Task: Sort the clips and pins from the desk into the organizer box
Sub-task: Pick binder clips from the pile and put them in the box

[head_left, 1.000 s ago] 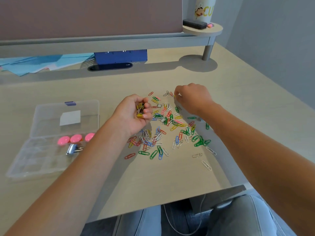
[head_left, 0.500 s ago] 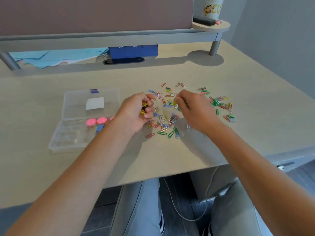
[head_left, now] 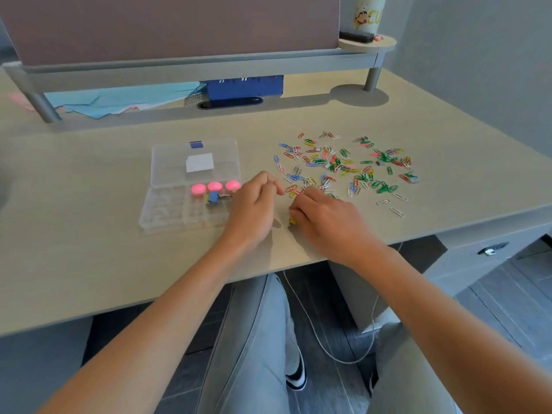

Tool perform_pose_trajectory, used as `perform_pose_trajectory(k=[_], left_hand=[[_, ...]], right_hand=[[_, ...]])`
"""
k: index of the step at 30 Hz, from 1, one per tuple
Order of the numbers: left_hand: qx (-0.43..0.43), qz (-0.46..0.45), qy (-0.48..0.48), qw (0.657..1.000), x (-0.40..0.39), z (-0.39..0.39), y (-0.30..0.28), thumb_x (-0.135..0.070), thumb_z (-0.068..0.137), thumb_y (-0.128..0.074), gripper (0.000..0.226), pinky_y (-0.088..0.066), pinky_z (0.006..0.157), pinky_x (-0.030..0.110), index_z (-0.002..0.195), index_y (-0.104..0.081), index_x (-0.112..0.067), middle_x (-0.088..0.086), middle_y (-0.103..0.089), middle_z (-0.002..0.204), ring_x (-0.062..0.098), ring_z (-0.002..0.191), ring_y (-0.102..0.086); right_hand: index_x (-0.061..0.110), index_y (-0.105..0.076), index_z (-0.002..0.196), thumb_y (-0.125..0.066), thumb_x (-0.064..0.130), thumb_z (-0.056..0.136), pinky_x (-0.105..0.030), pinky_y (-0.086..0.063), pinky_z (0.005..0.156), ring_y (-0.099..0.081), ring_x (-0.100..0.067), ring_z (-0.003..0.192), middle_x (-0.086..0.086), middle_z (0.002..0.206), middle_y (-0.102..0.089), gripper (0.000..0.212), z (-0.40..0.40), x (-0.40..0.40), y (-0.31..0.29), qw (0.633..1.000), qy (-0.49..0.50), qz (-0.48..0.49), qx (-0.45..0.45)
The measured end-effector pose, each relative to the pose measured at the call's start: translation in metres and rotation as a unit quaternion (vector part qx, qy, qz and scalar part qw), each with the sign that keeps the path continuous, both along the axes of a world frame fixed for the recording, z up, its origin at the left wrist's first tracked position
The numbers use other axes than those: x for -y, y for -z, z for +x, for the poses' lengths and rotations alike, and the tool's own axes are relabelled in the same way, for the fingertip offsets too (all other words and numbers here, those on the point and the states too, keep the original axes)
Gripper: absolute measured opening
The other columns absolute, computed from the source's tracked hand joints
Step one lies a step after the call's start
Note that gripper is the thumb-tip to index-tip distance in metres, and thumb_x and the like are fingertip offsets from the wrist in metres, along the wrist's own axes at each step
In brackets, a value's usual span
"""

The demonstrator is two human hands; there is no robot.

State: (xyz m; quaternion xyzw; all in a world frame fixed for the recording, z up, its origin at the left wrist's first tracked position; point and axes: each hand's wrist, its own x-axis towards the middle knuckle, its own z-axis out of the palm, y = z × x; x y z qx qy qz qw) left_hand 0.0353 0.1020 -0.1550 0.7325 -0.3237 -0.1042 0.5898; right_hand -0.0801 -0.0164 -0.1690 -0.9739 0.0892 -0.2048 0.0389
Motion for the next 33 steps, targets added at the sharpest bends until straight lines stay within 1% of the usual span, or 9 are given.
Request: perform_pose_trajectory(k=[2, 4, 7, 10, 18, 22, 25, 29, 33], left_hand=[[0.032, 0.013, 0.007, 0.999, -0.003, 0.0, 0.001, -0.002, 0.096, -0.038, 0.025, -0.038, 0.046, 0.013, 0.085, -0.06, -0.008, -0.01, -0.045, 0.061, 0.0, 0.051, -0.045], [0.069, 0.035, 0.022, 0.997, -0.004, 0.001, 0.001, -0.002, 0.097, -0.038, 0.022, -0.037, 0.051, 0.011, 0.089, -0.058, -0.005, -0.007, -0.049, 0.068, 0.0, 0.057, -0.047], [0.15, 0.081, 0.043, 0.984, -0.002, 0.005, 0.009, -0.003, 0.095, -0.041, 0.015, -0.039, 0.069, 0.023, 0.092, -0.055, -0.007, 0.001, -0.056, 0.087, 0.011, 0.08, -0.051], [0.193, 0.099, 0.053, 0.975, -0.002, 0.006, 0.017, -0.002, 0.093, -0.041, 0.017, -0.043, 0.085, 0.035, 0.102, -0.054, -0.008, 0.005, -0.054, 0.104, 0.021, 0.098, -0.051], [0.192, 0.104, 0.064, 0.974, -0.021, 0.0, 0.018, -0.005, 0.097, -0.044, 0.03, -0.039, 0.095, 0.021, 0.124, -0.055, -0.011, 0.001, -0.055, 0.124, 0.012, 0.114, -0.051], [0.211, 0.131, 0.058, 0.967, -0.032, -0.008, 0.018, -0.008, 0.099, -0.046, 0.04, -0.023, 0.096, 0.004, 0.138, -0.049, -0.011, 0.001, -0.049, 0.141, 0.012, 0.129, -0.043], [0.239, 0.139, 0.055, 0.959, -0.039, -0.015, 0.02, -0.011, 0.099, -0.048, 0.043, -0.011, 0.097, -0.006, 0.142, -0.045, -0.008, 0.002, -0.042, 0.149, 0.012, 0.136, -0.036], [0.269, 0.175, 0.062, 0.945, -0.047, -0.025, 0.023, -0.02, 0.099, -0.05, 0.049, -0.017, 0.11, 0.014, 0.147, -0.041, -0.011, -0.001, -0.034, 0.155, 0.01, 0.143, -0.029], [0.284, 0.174, 0.041, 0.942, -0.049, -0.029, 0.022, -0.021, 0.098, -0.051, 0.047, -0.025, 0.111, 0.021, 0.143, -0.045, -0.01, 0.001, -0.039, 0.151, 0.012, 0.14, -0.033]], right_hand=[[0.022, -0.062, 0.106, -0.05, 0.04, 0.098, -0.038, -0.051, 0.063, -0.059, -0.021, 0.091, 0.003, 0.105, -0.056, 0.023, 0.0, -0.002, 0.001, 0.999, 0.014, 0.034, 0.012], [0.025, -0.061, 0.113, -0.053, 0.043, 0.096, -0.036, -0.051, 0.071, -0.055, -0.016, 0.099, 0.006, 0.11, -0.056, 0.026, 0.0, -0.002, 0.002, 0.998, 0.026, 0.06, 0.017], [0.028, -0.056, 0.126, -0.056, 0.047, 0.093, -0.031, -0.049, 0.081, -0.052, -0.012, 0.11, 0.009, 0.122, -0.055, 0.038, -0.004, -0.003, 0.001, 0.995, 0.03, 0.1, 0.005], [0.029, -0.053, 0.132, -0.061, 0.044, 0.092, -0.03, -0.046, 0.088, -0.049, -0.01, 0.118, 0.01, 0.129, -0.052, 0.043, -0.008, -0.004, 0.001, 0.99, 0.03, 0.137, 0.014], [0.027, -0.054, 0.133, -0.068, 0.041, 0.09, -0.024, -0.046, 0.088, -0.058, -0.008, 0.11, 0.012, 0.131, -0.05, 0.047, -0.023, -0.003, 0.004, 0.971, 0.04, 0.223, 0.074], [0.021, -0.058, 0.132, -0.066, 0.036, 0.094, -0.029, -0.052, 0.087, -0.058, -0.009, 0.109, 0.007, 0.131, -0.053, 0.041, -0.033, -0.004, 0.006, 0.965, 0.069, 0.233, 0.103], [0.02, -0.064, 0.125, -0.068, 0.033, 0.094, -0.02, -0.047, 0.08, -0.057, -0.007, 0.101, 0.008, 0.124, -0.054, 0.034, -0.044, -0.005, 0.009, 0.956, 0.111, 0.241, 0.127], [0.021, -0.07, 0.115, -0.074, 0.04, 0.089, -0.01, -0.036, 0.07, -0.053, -0.005, 0.089, 0.008, 0.108, -0.055, 0.032, -0.052, -0.01, 0.011, 0.949, 0.141, 0.247, 0.134], [0.023, -0.069, 0.103, -0.077, 0.048, 0.083, -0.013, -0.033, 0.062, -0.052, -0.005, 0.084, 0.007, 0.099, -0.057, 0.033, -0.05, -0.019, 0.005, 0.944, 0.191, 0.236, 0.13]])
